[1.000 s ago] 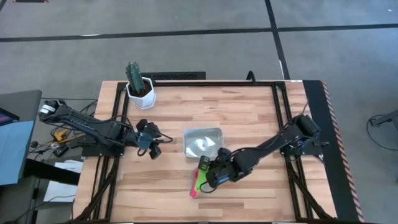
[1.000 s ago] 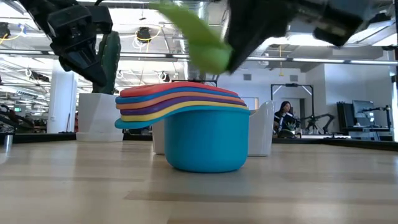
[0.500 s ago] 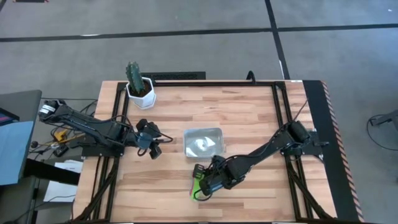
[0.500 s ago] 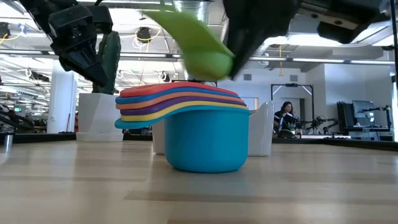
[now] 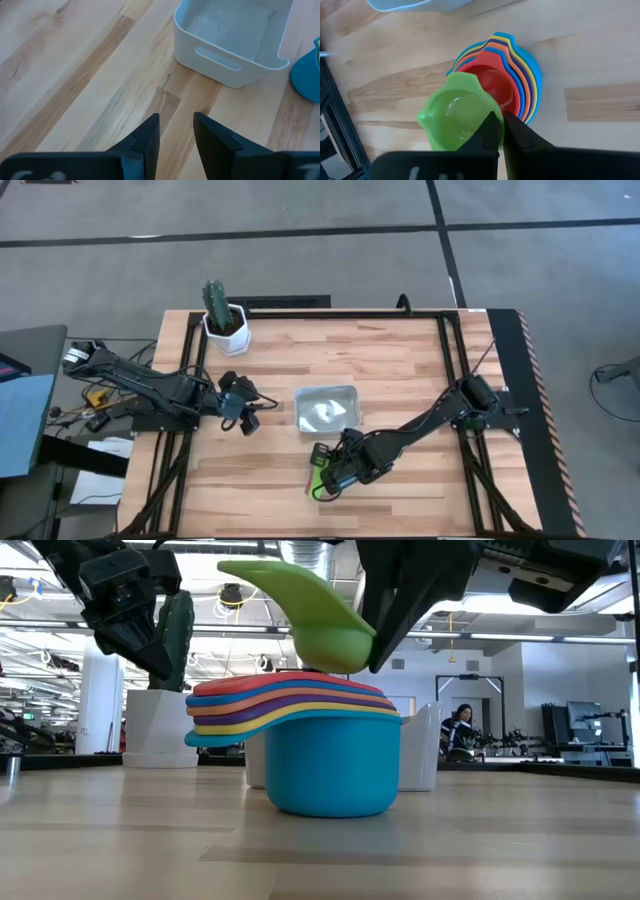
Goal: Nest measuring cups in basket
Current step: Stack the green measuring cup on top of the red measuring cup, then put the stacked measuring cups into the gray bin
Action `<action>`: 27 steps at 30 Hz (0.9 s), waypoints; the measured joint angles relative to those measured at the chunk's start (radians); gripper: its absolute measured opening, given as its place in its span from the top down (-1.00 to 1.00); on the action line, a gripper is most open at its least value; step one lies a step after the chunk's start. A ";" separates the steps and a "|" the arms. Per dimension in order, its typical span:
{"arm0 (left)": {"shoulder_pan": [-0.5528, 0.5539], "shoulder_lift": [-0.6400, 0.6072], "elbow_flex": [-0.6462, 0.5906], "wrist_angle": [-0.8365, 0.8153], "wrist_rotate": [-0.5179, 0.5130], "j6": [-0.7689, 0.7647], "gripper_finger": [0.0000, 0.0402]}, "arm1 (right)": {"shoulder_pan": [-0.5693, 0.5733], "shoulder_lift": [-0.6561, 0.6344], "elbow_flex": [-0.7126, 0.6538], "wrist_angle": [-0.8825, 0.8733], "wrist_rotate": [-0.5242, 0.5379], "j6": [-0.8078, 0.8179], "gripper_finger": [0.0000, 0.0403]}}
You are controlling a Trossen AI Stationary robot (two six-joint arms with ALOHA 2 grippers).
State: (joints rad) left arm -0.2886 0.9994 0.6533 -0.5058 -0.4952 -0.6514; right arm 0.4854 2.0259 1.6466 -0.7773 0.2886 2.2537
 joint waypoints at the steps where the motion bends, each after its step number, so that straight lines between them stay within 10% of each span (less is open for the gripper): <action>1: 0.000 0.000 0.000 0.000 0.000 0.000 0.47 | 0.000 0.000 0.000 0.000 0.000 0.000 0.91; 27: 0.000 0.000 0.000 0.000 -0.007 -0.016 0.47 | -0.003 0.008 0.000 0.009 -0.060 0.029 0.44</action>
State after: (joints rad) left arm -0.2886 0.9994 0.6533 -0.5056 -0.5022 -0.6674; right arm 0.4820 2.0338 1.6463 -0.7681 0.2283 2.2825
